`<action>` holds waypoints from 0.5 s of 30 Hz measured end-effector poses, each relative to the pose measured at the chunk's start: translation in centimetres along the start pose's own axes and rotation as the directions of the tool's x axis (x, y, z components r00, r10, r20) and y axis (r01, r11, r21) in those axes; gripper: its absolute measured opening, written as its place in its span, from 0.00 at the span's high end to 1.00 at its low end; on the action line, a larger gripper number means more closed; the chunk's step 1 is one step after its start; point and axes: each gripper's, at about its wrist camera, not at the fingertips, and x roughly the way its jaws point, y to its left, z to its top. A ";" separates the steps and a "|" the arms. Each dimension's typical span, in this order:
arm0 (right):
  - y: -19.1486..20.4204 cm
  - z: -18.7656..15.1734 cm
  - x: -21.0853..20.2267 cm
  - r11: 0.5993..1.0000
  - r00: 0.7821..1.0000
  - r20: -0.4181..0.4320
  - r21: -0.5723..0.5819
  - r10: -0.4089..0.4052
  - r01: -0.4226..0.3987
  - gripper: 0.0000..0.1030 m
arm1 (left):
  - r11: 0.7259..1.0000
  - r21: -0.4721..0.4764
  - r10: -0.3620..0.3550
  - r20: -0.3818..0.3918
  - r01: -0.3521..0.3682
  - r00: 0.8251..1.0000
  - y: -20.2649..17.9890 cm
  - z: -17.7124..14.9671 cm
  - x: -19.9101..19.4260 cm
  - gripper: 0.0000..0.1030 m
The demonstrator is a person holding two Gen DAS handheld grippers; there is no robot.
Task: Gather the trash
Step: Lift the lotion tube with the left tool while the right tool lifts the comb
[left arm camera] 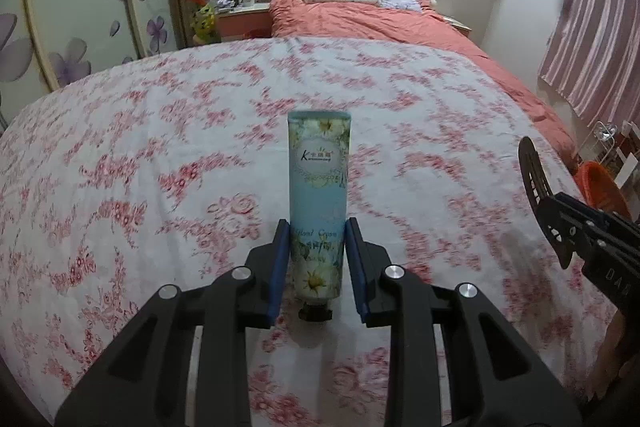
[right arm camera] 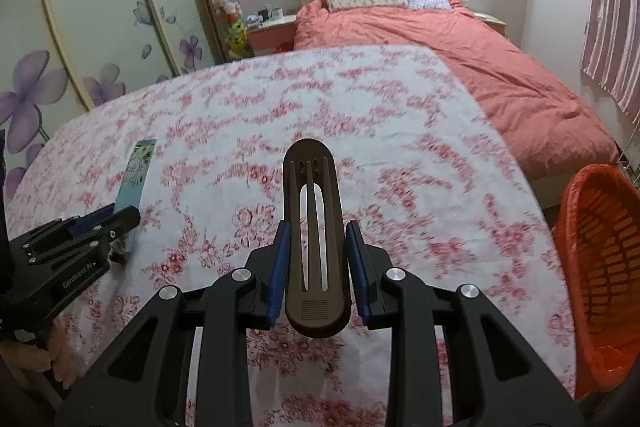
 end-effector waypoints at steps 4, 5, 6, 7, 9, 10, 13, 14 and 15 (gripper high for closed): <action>-0.9 0.1 -0.6 1.000 1.000 0.014 0.010 -0.008 0.008 0.72 | 1.000 0.019 -0.012 0.010 0.012 1.000 -0.8 0.2 -0.6 0.73; -1.0 0.1 -0.6 1.000 1.000 0.013 0.013 -0.010 0.010 0.72 | 1.000 0.018 -0.014 0.003 0.014 1.000 -1.0 0.2 -0.4 0.73; -1.2 0.0 -0.5 1.000 1.000 0.009 0.017 -0.012 0.012 0.72 | 1.000 0.016 -0.017 -0.003 0.017 1.000 -1.1 0.1 -0.3 0.73; -1.2 -0.2 -0.3 1.000 1.000 0.003 0.019 -0.013 0.013 0.72 | 1.000 0.011 -0.021 -0.012 0.021 1.000 -1.2 0.0 0.1 0.73; -1.4 -0.4 0.0 1.000 1.000 -0.007 0.024 -0.014 0.014 0.72 | 1.000 -0.005 -0.028 -0.031 0.028 0.999 -1.2 -0.1 0.8 0.73; -1.5 -0.4 0.1 1.000 1.000 -0.012 0.027 -0.014 0.014 0.72 | 0.999 -0.015 -0.034 -0.037 0.034 0.999 -1.2 -0.2 1.1 0.73; -1.7 -0.6 0.5 0.999 1.000 -0.022 0.029 -0.016 0.017 0.72 | 0.999 -0.031 -0.041 -0.047 0.040 0.998 -1.0 -0.6 1.5 0.72; -1.8 -0.6 0.5 0.999 1.000 -0.022 0.031 -0.016 0.017 0.72 | 0.999 -0.033 -0.042 -0.046 0.041 0.998 -0.9 -0.8 1.4 0.72; -1.9 -0.6 0.5 0.999 1.000 -0.023 0.033 -0.016 0.017 0.72 | 0.999 -0.030 -0.041 -0.041 0.040 0.998 -0.9 -1.0 1.2 0.69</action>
